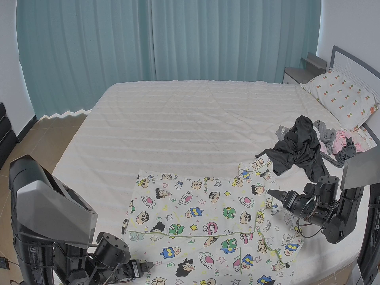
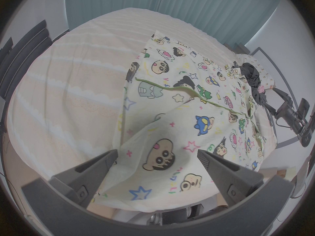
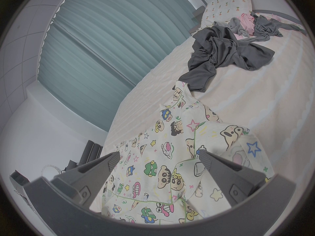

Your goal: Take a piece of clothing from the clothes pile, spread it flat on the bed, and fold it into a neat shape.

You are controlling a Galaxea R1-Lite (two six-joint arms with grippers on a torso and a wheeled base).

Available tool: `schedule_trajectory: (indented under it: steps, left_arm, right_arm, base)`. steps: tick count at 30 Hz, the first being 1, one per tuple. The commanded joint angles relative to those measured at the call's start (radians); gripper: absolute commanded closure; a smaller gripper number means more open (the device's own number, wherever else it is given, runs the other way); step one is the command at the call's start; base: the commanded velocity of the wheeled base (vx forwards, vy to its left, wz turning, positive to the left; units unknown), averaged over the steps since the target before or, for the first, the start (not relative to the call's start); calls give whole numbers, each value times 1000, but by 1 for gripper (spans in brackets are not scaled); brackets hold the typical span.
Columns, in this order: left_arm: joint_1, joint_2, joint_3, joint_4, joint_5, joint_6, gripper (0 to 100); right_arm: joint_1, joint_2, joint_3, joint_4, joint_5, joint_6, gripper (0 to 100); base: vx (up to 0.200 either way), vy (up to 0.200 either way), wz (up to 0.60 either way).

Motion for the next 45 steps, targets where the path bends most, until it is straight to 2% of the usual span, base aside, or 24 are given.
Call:
schedule_trajectory:
  steps: [1, 3, 5, 7, 9, 12, 13, 14, 15, 17, 21, 28, 29, 32, 39, 45]
  left_arm:
    - [-11, -20, 17, 22, 46, 9, 0]
    - [-11, -9, 17, 42, 108, 26, 0]
    - [-6, 46, 17, 49, 197, 83, 0]
    - [-5, 75, 17, 34, 218, 89, 0]
    - [-5, 89, 17, 22, 197, 87, 0]
    - [-2, 87, 18, 22, 111, 75, 0]
    - [-2, 87, 18, 22, 111, 75, 0]
    - [-2, 69, 18, 31, 58, 49, 0]
    - [-3, 57, 18, 35, 39, 41, 0]
    - [-3, 40, 18, 45, 22, 35, 0]
    - [-2, -66, 18, 129, -55, 26, 0]
    - [3, -83, -14, 131, -64, -65, 0]
    - [7, -81, -31, 131, -63, -109, 0]
    - [12, -72, -42, 127, -61, -167, 0]
    - [15, -75, -68, 114, 11, -371, 0]
    - [0, 6, -68, 100, 163, -413, 0]
  right_arm:
    - [0, 7, -2, -10, 0, 0, 0]
    - [0, 11, -4, -10, 0, -2, 0]
    - [0, 19, -5, -10, 0, -3, 0]
    - [0, 23, -5, -10, 0, -3, 0]
    - [0, 25, -5, -10, 0, -5, 0]
    - [-3, 25, -7, -10, 0, -10, 0]
    - [-3, 25, -7, -10, 0, -10, 0]
    - [-2, 27, -7, -10, 0, -11, 0]
    - [-2, 28, -7, -10, 0, -11, 0]
    - [-2, 28, -7, -10, 0, -11, 0]
    - [-2, 39, -7, -10, -1, -20, 0]
    - [-2, 56, -7, -10, -4, -46, 0]
    - [-2, 56, -7, -10, -4, -46, 0]
    - [-2, 56, -7, -10, -4, -46, 0]
    - [-2, 57, -7, -10, -8, -45, 0]
    - [-12, 56, -7, -12, -8, -45, 0]
  base:
    - [0, 0, 0]
    - [0, 0, 0]
    - [0, 0, 0]
    - [0, 0, 0]
    - [0, 0, 0]
    - [0, 0, 0]
    - [0, 0, 0]
    - [0, 0, 0]
    - [0, 0, 0]
    - [0, 0, 0]
    - [0, 0, 0]
    - [0, 0, 0]
    - [0, 0, 0]
    - [0, 0, 0]
    - [0, 0, 0]
    - [0, 0, 0]
